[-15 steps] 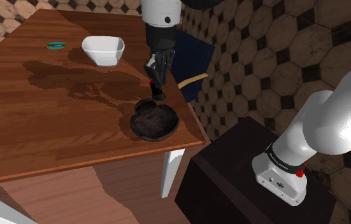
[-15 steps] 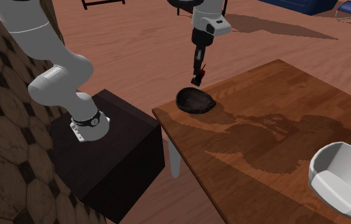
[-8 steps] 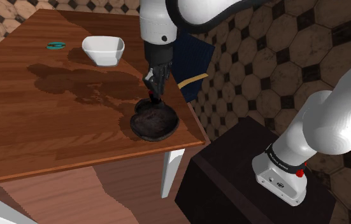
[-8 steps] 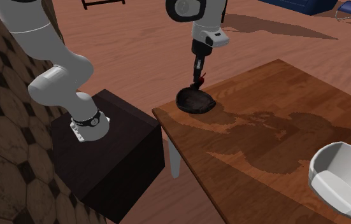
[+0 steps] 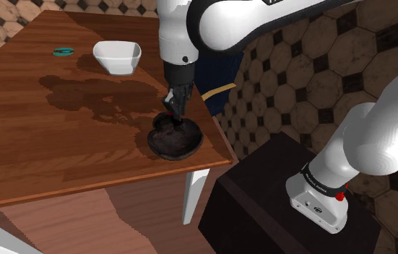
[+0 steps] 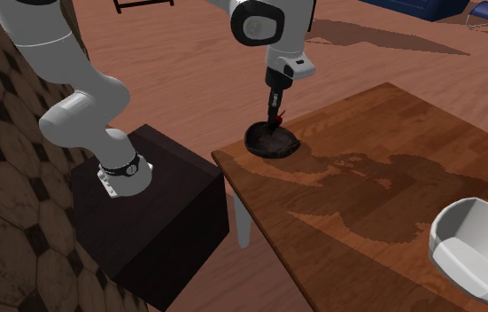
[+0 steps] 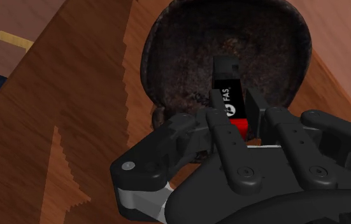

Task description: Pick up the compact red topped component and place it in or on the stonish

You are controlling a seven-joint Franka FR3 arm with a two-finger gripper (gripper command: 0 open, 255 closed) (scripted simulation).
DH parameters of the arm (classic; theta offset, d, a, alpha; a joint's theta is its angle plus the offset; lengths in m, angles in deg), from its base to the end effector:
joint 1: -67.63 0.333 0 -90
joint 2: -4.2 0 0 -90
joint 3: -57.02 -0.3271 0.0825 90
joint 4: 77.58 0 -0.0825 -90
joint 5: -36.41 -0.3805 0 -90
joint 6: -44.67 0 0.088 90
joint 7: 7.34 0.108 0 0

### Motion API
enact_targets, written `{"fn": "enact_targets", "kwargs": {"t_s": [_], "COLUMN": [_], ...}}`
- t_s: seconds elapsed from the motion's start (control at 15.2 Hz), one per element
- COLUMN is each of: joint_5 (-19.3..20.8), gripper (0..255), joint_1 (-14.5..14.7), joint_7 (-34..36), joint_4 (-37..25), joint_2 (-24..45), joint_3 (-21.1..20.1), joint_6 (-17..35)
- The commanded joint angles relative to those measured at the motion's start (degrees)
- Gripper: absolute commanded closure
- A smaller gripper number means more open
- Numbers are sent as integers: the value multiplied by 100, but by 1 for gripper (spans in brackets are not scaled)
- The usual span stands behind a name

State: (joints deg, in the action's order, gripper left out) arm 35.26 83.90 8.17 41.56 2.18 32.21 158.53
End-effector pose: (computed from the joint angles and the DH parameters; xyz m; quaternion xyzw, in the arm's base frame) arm 0.3971 0.3500 0.4482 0.9758 0.2166 -0.0272 0.0128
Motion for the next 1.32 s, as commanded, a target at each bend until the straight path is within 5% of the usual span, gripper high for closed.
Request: {"fn": "enact_targets", "kwargs": {"t_s": [0.0, 0.26, 0.33, 1.25], "joint_5": [0, 0, 0, -51], "gripper": [255, 255, 0, 0], "joint_1": [0, 0, 0, -13], "joint_7": [1, 1, 1, -40], "joint_4": [9, 8, 8, -587], "joint_2": [1, 1, 1, -138], "joint_3": [-1, -1, -1, 21], "joint_6": [12, 11, 11, -711]}}
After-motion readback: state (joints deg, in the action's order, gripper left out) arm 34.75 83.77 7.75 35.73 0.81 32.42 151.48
